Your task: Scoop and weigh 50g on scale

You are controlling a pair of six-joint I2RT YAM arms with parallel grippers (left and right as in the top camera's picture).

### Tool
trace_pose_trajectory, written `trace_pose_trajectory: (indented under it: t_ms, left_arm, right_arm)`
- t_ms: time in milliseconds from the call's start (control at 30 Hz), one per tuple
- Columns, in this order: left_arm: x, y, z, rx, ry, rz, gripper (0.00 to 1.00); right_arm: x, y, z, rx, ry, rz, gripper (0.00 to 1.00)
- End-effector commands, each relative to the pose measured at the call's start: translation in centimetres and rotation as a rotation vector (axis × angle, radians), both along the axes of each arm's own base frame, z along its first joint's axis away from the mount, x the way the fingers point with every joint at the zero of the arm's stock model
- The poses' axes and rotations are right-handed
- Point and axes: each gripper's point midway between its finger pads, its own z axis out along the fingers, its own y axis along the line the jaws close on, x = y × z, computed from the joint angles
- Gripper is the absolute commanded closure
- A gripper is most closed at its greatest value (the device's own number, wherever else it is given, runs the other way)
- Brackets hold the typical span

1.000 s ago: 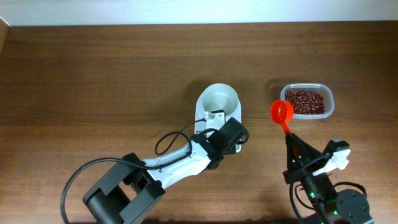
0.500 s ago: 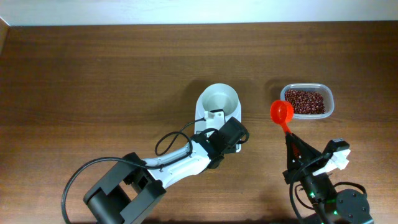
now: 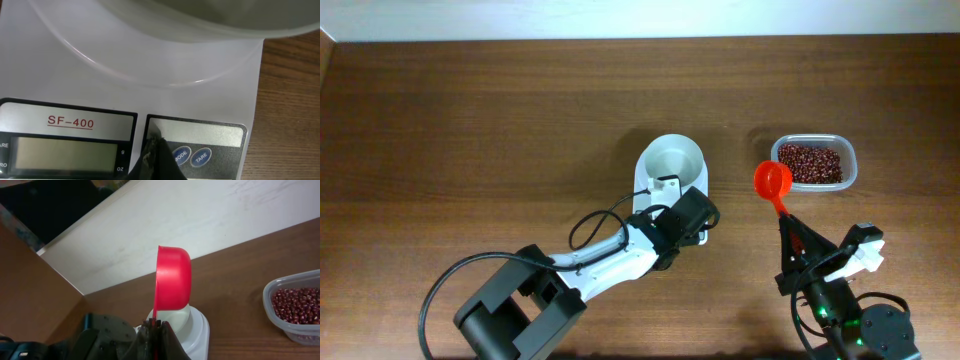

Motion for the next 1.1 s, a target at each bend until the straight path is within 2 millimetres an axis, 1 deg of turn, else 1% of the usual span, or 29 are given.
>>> trace_pose_trajectory:
  t_ms: [0, 33, 167, 233, 300, 367, 433, 467, 500, 567, 600, 667, 733, 800, 833, 867, 900, 933, 967, 1000, 1033, 1067]
  left_arm:
    - [-1.7, -0.5, -1.9, -0.018, 0.105, -0.031, 1.0]
    - [-2.0, -0.6, -1.9, -0.026, 0.122, -0.04, 1.0]
    - [-2.2, -0.8, -1.9, -0.034, 0.132, -0.046, 1.0]
    - [-2.3, -0.9, -1.5, -0.039, 0.13, -0.051, 1.0]
    - [-2.4, 0.2, -0.1, -0.014, 0.112, -0.035, 1.0]
    - [-2.9, 1.6, 2.2, 0.011, 0.093, -0.021, 1.0]
    - [-4.0, 3.0, 5.7, -0.004, 0.075, -0.02, 1.0]
    - [-4.1, 4.2, 7.8, -0.001, 0.035, -0.003, 1.0]
    - [-4.0, 5.2, 9.1, 0.008, -0.002, 0.019, 1.0]
    - [-3.1, 9.7, 13.6, 0.053, -0.155, 0.129, 1.0]
    - [-2.7, 11.9, 15.8, 0.068, -0.235, 0.192, 0.96]
    - [-2.2, 14.4, 18.2, 0.068, -0.323, 0.273, 0.94]
    - [-1.8, 17.2, 20.2, 0.043, -0.38, 0.367, 0.95]
    - [-1.4, 18.9, 20.8, 0.037, -0.394, 0.426, 0.93]
    - [-1.1, 19.7, 20.9, 0.04, -0.396, 0.457, 0.89]
    - [-0.9, 20.5, 20.9, 0.044, -0.398, 0.484, 0.82]
    - [-0.7, 21.4, 21.1, 0.061, -0.399, 0.495, 0.79]
    - [-0.6, 21.9, 21.2, 0.076, -0.394, 0.482, 0.79]
    - [-0.2, 22.4, 21.6, 0.097, -0.389, 0.434, 0.78]
    - [0.1, 22.1, 22.1, 0.113, -0.383, 0.345, 0.76]
    - [0.2, 21.5, 22.4, 0.125, -0.377, 0.244, 0.7]
    - [-0.1, 19.2, 22.8, 0.121, -0.362, 0.0, 0.6]
  right_arm:
    - [-0.3, 0.2, 1.0, 0.023, -0.019, 0.017, 0.96]
    - [-0.3, 0.2, 1.0, 0.023, -0.019, 0.017, 0.96]
    - [-0.4, 0.2, 0.9, 0.04, -0.012, 0.019, 0.96]
    - [-0.3, 0.2, 0.9, 0.04, -0.012, 0.019, 0.96]
    - [-0.4, 0.2, 0.9, 0.04, -0.012, 0.019, 0.96]
    - [-0.3, 0.2, 0.9, 0.039, -0.012, 0.015, 0.96]
    - [-0.3, 0.1, 0.9, 0.039, -0.012, 0.013, 0.96]
    - [-0.3, 0.1, 0.9, 0.039, -0.013, 0.01, 0.96]
    - [-0.3, 0.0, 0.9, 0.039, -0.013, 0.007, 0.96]
    - [-0.1, -0.4, 0.9, 0.038, -0.014, -0.019, 0.96]
    - [0.0, -0.8, 0.9, 0.037, -0.014, -0.044, 0.96]
    - [0.3, -1.7, 0.9, 0.035, -0.015, -0.096, 0.96]
    - [0.6, -3.2, 0.9, 0.03, -0.016, -0.185, 0.96]
    - [1.0, -4.3, 1.0, 0.027, -0.018, -0.255, 0.96]
    - [1.2, -4.6, 1.1, 0.028, -0.023, -0.282, 0.96]
    - [1.6, -4.7, 1.4, 0.032, -0.031, -0.296, 0.96]
    - [2.0, -4.7, 1.6, 0.033, -0.035, -0.305, 0.96]
    - [2.4, -4.6, 1.6, 0.027, -0.035, -0.307, 0.96]
    - [3.0, -4.4, 1.4, -0.005, -0.027, -0.306, 0.96]
    - [3.4, -4.2, 1.2, -0.011, -0.017, -0.306, 0.96]
    - [3.7, -4.1, 1.3, -0.011, -0.017, -0.307, 0.96]
    - [3.9, -4.2, 1.6, -0.009, -0.022, -0.317, 0.96]
